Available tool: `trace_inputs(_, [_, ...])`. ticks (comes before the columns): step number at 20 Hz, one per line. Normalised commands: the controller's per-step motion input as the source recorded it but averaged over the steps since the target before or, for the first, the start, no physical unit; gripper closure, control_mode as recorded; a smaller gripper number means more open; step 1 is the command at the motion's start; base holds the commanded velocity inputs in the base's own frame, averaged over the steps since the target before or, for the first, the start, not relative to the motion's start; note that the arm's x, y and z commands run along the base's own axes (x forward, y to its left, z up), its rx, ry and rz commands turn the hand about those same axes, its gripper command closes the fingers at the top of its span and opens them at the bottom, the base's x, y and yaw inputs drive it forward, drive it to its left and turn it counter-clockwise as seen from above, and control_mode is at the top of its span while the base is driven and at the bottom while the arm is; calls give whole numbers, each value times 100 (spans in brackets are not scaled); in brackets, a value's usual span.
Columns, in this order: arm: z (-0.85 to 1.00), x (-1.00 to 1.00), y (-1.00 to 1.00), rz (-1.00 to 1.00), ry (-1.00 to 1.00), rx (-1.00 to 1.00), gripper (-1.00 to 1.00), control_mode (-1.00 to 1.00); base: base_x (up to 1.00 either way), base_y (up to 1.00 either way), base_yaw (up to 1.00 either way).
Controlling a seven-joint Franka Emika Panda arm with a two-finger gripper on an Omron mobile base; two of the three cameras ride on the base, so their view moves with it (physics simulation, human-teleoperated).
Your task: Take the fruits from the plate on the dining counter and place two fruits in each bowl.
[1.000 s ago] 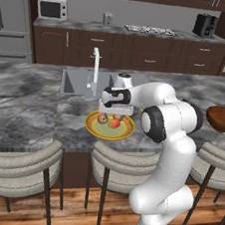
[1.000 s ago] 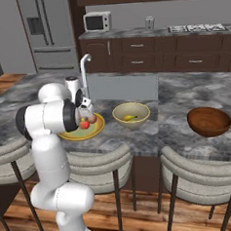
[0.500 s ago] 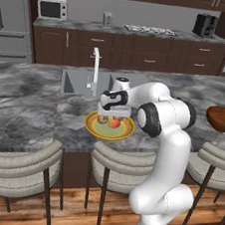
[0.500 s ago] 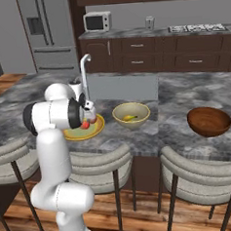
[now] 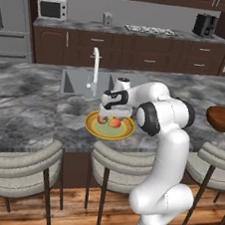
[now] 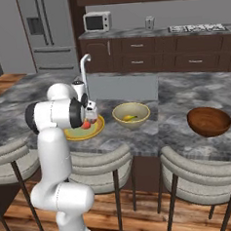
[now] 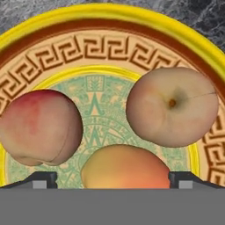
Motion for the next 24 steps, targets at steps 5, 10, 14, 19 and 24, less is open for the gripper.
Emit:
trace_inputs(5, [-21, -20, -2, 0, 0, 0, -100, -100, 0, 0, 0])
trace_inputs(10, [-20, -25, 0, 0, 0, 0, -100, -100, 0, 0, 0])
trace_inputs(14, [-17, -25, 0, 0, 0, 0, -100, -100, 0, 0, 0])
trace_inputs(19, [-13, -6, 0, 0, 0, 0, 100, -100, 0, 0, 0])
trace_inputs(24, [-1, 1, 0, 3, -5, 0, 100, -100, 0, 0, 0])
